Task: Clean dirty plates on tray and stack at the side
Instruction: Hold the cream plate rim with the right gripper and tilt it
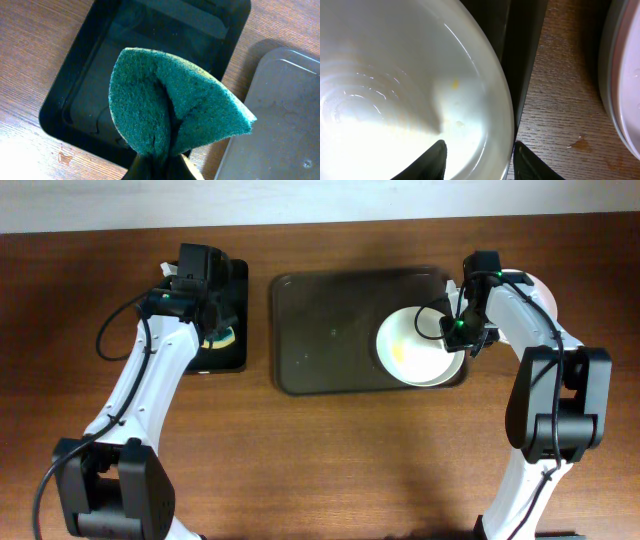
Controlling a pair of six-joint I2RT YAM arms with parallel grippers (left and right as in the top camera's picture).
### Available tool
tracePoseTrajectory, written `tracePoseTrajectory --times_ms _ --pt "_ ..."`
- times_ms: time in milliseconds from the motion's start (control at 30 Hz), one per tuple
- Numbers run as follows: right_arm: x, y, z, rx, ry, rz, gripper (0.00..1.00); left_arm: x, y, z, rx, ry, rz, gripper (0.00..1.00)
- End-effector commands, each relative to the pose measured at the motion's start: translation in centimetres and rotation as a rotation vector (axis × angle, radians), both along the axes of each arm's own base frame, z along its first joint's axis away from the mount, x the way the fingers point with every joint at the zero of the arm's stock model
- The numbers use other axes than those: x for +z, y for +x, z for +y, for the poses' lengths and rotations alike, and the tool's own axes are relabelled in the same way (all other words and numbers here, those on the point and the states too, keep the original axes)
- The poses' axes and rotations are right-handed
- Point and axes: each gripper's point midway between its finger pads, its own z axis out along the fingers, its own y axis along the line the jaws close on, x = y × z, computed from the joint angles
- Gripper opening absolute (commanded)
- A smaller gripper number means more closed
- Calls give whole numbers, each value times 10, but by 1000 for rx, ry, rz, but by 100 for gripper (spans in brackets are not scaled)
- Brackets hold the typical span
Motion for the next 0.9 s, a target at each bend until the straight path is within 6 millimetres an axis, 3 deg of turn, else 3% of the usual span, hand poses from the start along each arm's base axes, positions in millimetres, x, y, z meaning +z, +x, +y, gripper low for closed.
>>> tracePoseTrajectory --times_ms 0,400,467,600,867 --pt "14 7 4 -6 13 -35 43 0 0 1 -2 -1 -2 0" --pt "14 7 14 -26 72 -34 24 0 0 1 -2 -1 -2 0" --pt "14 7 15 -29 79 -33 24 0 0 1 -2 -1 -2 0" --pt "15 5 13 -30 70 -24 40 0 0 1 -2 -1 -2 0" --pt "32 8 14 -52 80 -20 37 0 1 1 -2 -2 -7 0"
